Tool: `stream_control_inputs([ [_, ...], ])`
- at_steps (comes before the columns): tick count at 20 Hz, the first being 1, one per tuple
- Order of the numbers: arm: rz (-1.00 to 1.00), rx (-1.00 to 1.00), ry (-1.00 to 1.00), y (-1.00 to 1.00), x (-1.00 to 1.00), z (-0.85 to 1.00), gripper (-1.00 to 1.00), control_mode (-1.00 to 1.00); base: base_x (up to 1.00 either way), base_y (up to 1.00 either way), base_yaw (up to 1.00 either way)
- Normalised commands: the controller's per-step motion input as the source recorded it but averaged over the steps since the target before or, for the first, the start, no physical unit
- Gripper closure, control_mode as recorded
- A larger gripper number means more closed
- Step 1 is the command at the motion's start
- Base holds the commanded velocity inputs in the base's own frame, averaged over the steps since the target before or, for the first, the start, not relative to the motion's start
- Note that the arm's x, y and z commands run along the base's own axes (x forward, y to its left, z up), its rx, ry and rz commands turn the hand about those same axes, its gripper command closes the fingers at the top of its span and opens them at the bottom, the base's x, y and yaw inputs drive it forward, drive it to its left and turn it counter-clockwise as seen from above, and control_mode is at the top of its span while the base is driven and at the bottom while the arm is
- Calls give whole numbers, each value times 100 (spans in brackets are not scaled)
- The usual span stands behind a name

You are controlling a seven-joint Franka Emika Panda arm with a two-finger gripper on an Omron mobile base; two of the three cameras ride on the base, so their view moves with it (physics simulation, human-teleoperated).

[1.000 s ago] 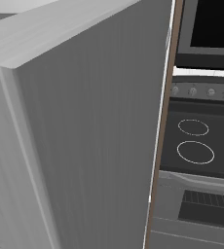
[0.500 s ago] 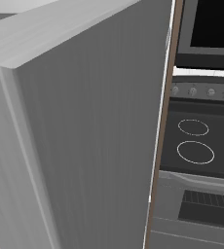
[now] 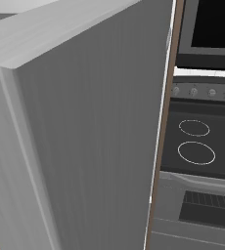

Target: Pick up the apple and kiwi from the fridge and place one fruit on each plate on the dining counter.

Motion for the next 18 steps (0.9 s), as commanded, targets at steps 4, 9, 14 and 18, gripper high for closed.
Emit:
stream_control_inputs([
  [4,3,-2,3,0,34,-20,-100,-100,0,0,0],
  [9,0,-7,0,0,20,-22,-100,-100,0,0,0],
  [14,0,-10,0,10,48,-7,-100,-100,0,0,0],
  [18,0,-1,1,13,49,0,-100,-100,0,0,0],
])
